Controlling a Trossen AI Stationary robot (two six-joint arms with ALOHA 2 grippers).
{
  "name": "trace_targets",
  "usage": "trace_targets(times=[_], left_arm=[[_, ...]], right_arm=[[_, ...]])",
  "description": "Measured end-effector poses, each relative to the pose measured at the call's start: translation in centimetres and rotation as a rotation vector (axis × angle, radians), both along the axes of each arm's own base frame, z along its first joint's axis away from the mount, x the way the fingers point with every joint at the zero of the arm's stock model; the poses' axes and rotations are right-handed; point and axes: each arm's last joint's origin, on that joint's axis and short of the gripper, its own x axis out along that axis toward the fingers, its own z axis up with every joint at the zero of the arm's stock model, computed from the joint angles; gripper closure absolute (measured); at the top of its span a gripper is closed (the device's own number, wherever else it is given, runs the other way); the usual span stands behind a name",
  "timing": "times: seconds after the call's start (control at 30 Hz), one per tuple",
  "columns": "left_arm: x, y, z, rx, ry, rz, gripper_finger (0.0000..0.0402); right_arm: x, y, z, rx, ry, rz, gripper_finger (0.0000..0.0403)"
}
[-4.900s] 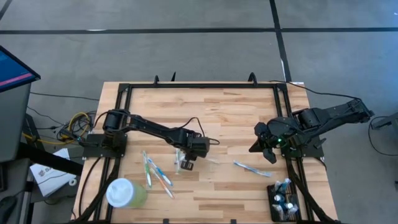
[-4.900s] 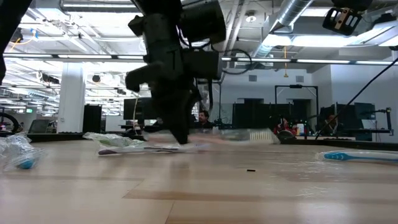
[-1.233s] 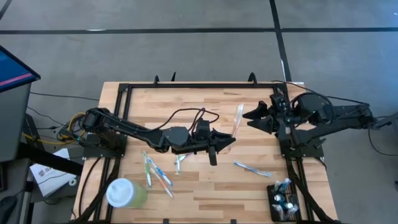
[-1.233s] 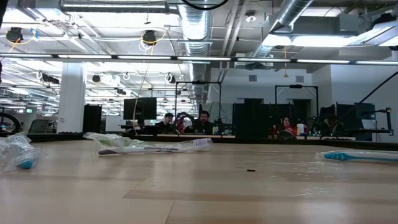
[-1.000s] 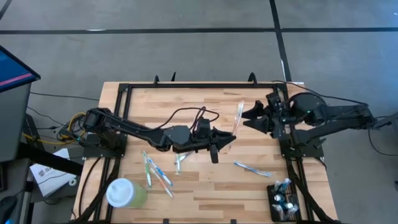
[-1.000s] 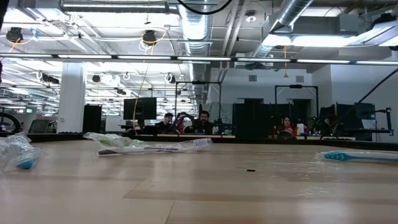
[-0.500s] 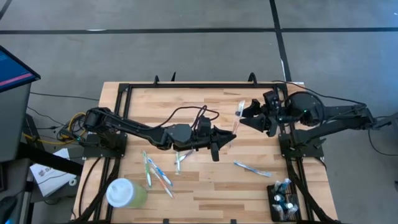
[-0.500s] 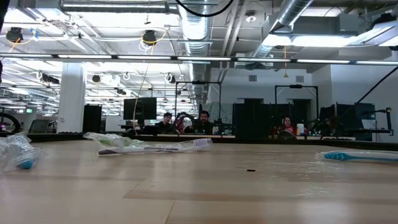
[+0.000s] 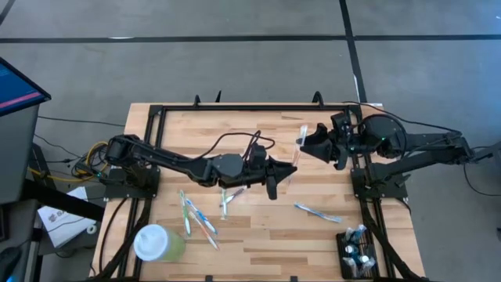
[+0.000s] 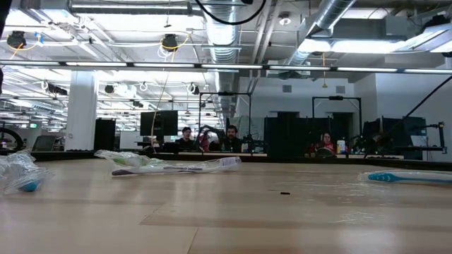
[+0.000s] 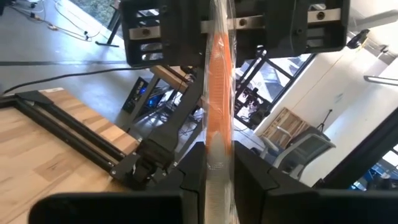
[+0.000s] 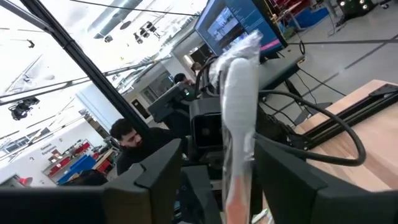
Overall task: Pick & Place toothbrushing station
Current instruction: Put the top orange toothbrush into the black organizer
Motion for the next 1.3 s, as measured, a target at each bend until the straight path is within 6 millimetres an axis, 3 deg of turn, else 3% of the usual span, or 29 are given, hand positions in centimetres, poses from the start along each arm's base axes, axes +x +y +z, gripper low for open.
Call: trace_targets(times=[0.57, 0.7, 0.9, 1.3], left_arm=[[0.06, 0.26, 0.0, -0.002, 0.001, -0.001, 0.0357], [0.07, 0.22, 0.01, 0.025, 0.006, -0.018, 0.0338], [0.09, 0.15, -0.02, 0.018, 0.006, -0.048, 0.0288], [-0.02, -0.13, 0.09, -0.07, -0.01, -0.083, 0.012]], right_arm=[[0.01, -0.01, -0.04, -0.05, 0.001, -0.008, 0.0384], [-0.04, 0.02, -0.01, -0.072, -0.002, 0.004, 0.0388], [-0.07, 0.12, -0.13, -0.075, 0.009, 0.035, 0.0395], [-0.66, 0.27, 0.25, -0.078, -0.015, 0.079, 0.0395]])
